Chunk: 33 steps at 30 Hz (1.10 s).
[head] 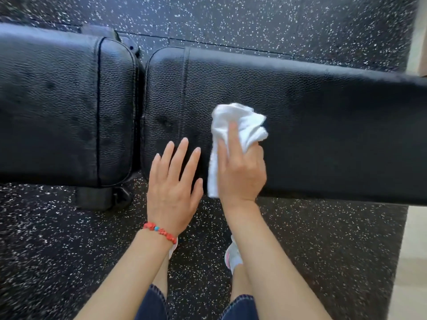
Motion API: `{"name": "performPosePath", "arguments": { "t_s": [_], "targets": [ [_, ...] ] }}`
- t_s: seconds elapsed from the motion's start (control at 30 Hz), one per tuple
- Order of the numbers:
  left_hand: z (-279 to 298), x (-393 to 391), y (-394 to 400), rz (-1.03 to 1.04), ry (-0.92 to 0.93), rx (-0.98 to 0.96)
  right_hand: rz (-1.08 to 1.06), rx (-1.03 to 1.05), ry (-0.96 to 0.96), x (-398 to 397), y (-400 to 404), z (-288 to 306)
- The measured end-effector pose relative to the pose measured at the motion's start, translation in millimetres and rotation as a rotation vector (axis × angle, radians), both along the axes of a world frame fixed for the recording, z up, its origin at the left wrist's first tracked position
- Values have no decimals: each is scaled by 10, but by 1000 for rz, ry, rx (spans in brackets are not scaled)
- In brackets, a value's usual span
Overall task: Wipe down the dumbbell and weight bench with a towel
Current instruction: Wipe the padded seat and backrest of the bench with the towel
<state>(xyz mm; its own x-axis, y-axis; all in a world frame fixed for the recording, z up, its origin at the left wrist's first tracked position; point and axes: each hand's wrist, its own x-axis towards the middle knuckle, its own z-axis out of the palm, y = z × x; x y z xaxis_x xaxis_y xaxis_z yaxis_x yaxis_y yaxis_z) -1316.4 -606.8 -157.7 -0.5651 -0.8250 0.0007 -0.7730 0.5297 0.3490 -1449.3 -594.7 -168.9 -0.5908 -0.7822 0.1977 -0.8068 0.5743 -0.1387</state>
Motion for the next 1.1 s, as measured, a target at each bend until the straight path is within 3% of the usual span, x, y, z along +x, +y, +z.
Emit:
{"name": "performPosePath", "arguments": {
  "t_s": [0.07,0.13,0.2,0.27,0.33,0.47,0.57,0.63,0.73,0.8,0.93,1.1],
  "targets": [
    [36,81,-52,12,15,-3,185,-46,-6,3,-25,63],
    [63,212,-138,32,11,-27,205,32,115,-212,-72,60],
    [77,373,-246,47,-4,-47,15,131,178,-474,-172,16],
    [66,542,-358,62,-26,-58,-216,36,-39,-582,-322,40],
    [34,698,-464,69,-52,-69,-332,0,-135,-473,-412,60],
    [-53,893,-577,37,-94,-90,-18,60,103,66,-647,73],
    [-78,949,-594,4,-85,-85,212,-30,135,158,-745,66],
    [-76,961,-595,3,-66,-75,216,-17,160,57,-803,80],
    [-73,989,-600,-1,-36,-61,-41,22,-61,-29,-1109,75],
    [-61,1019,-607,-3,-15,-48,-94,13,-124,39,-1223,19],
    [-12,1114,-609,-1,-1,-31,-7,-95,-4,370,-884,30],
    [24,1317,-606,32,-43,-17,206,-39,107,862,-334,38]
  ]
}}
